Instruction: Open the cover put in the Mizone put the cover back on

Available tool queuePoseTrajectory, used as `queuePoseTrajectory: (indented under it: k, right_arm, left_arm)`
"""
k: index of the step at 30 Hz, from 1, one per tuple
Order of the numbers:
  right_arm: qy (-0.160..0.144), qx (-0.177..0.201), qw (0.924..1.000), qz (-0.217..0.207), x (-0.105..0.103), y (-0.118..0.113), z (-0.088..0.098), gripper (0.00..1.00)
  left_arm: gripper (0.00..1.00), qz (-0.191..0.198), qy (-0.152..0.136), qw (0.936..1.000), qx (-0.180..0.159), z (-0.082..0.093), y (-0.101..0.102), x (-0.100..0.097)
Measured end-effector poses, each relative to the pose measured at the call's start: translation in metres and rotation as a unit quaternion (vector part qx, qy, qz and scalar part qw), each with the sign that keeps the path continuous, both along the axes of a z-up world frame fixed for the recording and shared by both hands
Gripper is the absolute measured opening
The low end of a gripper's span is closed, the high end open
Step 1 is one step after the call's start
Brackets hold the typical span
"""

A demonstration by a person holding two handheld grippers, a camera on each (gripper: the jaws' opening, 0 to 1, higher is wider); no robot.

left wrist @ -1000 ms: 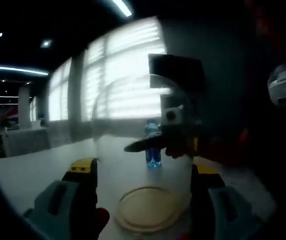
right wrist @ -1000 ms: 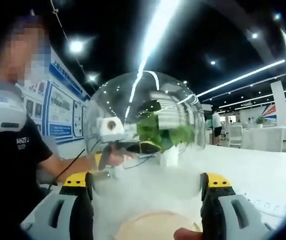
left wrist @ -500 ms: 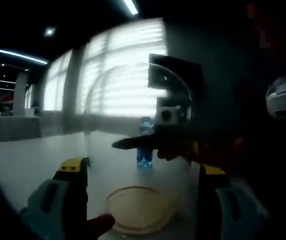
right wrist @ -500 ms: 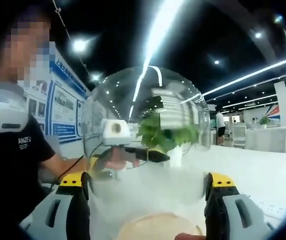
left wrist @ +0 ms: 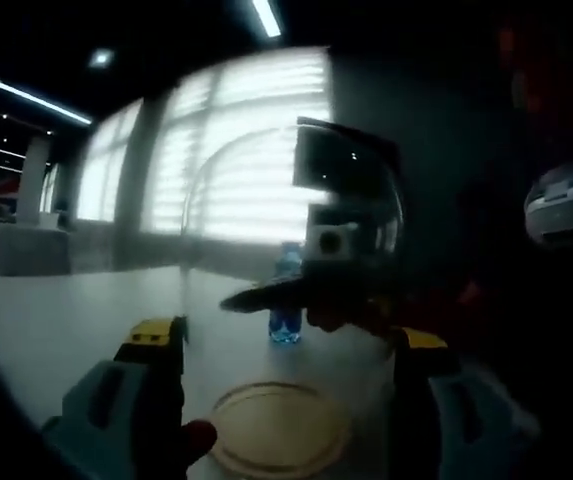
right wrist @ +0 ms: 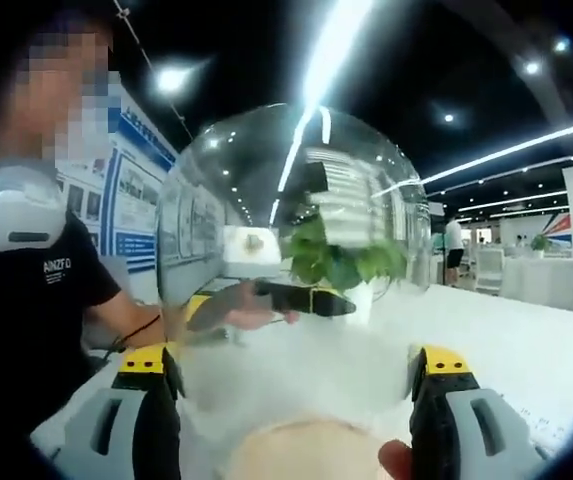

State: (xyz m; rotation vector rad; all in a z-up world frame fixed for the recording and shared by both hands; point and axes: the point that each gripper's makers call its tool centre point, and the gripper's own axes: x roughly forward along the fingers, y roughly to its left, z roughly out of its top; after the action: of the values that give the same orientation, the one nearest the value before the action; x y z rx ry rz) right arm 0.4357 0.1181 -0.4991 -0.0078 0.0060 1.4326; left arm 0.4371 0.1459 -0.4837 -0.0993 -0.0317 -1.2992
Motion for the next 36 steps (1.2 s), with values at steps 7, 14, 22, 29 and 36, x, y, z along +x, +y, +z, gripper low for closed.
queuePoseTrajectory:
  k: [7,14,22,29,36]
  right_arm:
    - [0.014,0.02,0.9997,0.006,0.0,0.001,0.004,0.9]
    - [0.009,0.009,0.9999,0.009,-0.003,0.002,0.005,0.9]
    - [0.002,0.006,0.9999,0.008,-0.003,0.003,0.008,0.9]
    - [-0.002,0.005,1.0,0.005,-0.005,0.003,0.01,0.9]
    - [0.009,0.012,0.9998,0.012,-0.014,0.007,0.008,0.9]
  left_arm:
    - [0.71,-0.004,-0.008,1.0,-0.002,-0.001,0.0,0.0]
    - [0.69,0.0,-0.02,0.9996,0.018,-0.001,-0.003,-0.002]
    - [0.69,0.002,-0.021,0.9992,0.033,0.0,-0.005,-0.004]
    - [0.69,0.006,-0.019,0.999,0.041,0.0,-0.005,-0.007]
    - [0.7,0.015,-0.008,0.9987,0.048,0.001,-0.002,-0.017]
